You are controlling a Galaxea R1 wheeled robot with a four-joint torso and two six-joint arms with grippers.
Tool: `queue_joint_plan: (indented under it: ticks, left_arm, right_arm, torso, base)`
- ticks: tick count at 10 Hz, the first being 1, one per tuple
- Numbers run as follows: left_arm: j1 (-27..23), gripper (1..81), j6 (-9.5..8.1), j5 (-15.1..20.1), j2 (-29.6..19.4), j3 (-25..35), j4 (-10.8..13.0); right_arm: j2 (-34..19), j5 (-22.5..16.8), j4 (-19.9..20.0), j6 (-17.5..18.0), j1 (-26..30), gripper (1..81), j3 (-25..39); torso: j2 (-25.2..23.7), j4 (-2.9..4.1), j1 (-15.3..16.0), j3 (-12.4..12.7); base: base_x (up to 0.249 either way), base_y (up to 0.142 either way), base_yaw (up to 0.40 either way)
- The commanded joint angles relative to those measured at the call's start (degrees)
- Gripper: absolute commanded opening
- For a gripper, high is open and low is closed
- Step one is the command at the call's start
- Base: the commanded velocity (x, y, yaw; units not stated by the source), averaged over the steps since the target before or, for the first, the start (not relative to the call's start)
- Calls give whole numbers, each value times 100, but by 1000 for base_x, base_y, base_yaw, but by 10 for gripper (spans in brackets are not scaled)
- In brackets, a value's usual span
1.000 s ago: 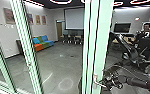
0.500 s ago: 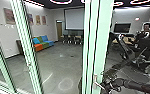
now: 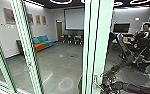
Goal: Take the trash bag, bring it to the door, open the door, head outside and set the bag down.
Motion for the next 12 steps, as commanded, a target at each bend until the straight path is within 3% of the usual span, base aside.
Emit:
queue_joint_plan:
  ticks: [1, 3, 5, 9, 12]
  left_arm:
    - [-358, 10, 5, 299, -19, -17, -74]
    - [-358, 10, 5, 317, -71, -9, -143]
    - [-341, 10, 5, 317, -116, -9, -188]
    - [-332, 10, 5, 317, -116, -9, -223]
    - [-332, 10, -4, 351, -133, -9, -232]
  right_arm:
    - [217, 429, -579, 20, 427, 811, -210]
    - [287, 860, -904, -6, 417, 811, -613]
    - [305, 1133, -984, -33, 470, 811, -940]
    - [349, 1169, -1457, -85, 795, 811, -1555]
    - [340, 1160, -1932, -261, 1067, 811, -1503]
  torso:
    - [0, 0, 0, 0]
    - [0, 0, 0, 0]
    - [-2, 0, -2, 0]
    - [-5, 0, -5, 2]
    - [-6, 0, -5, 2]
  base:
    - [0, 0, 0]
    - [0, 0, 0]
    - [0, 0, 0]
    - [0, 0, 0]
    - [0, 0, 0]
